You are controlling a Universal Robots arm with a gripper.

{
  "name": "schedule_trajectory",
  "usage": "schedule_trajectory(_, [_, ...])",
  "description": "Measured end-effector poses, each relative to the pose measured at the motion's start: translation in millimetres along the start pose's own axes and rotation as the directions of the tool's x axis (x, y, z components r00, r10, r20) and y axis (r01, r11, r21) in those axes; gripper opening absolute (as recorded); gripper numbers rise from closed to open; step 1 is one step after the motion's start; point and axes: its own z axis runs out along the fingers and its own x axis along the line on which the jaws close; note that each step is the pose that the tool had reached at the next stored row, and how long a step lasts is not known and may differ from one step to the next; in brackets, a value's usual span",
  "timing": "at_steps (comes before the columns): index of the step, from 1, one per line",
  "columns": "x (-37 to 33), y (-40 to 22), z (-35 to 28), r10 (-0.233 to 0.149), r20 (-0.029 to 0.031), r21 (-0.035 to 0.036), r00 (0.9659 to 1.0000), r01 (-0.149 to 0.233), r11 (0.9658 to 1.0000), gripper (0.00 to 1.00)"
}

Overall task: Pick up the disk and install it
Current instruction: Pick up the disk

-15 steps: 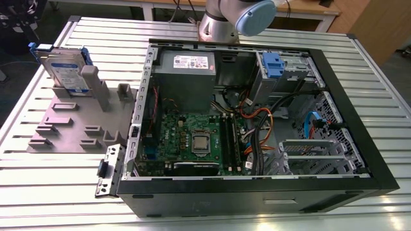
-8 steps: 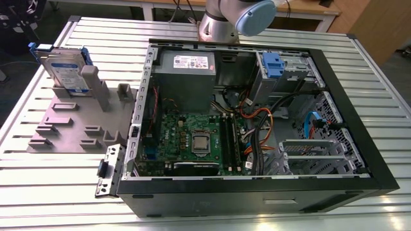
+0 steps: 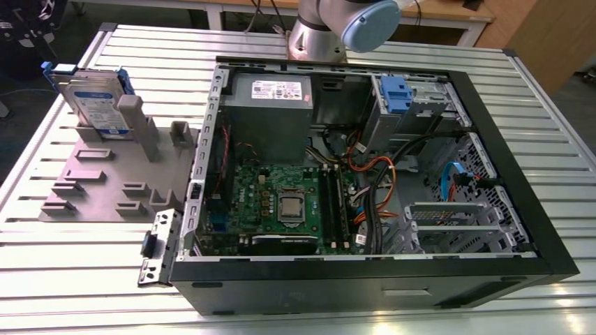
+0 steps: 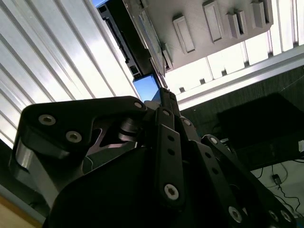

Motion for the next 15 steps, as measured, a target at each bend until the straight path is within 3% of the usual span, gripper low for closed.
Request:
schedule_trajectory(4, [0.0,0.0,0.0,-0.001,-0.0002,0.0001,1.0,0.001,1.0,0.11])
schedule_trajectory(8, [0.0,0.1,0.0,-0.045,-0.0017,-0.0006,0.999,0.045,0.999,0.11])
schedule_trajectory(15, [0.0,0.0,0.0,-0.146,-0.0052,-0.0027,0.9892,0.146,0.9893,0.11])
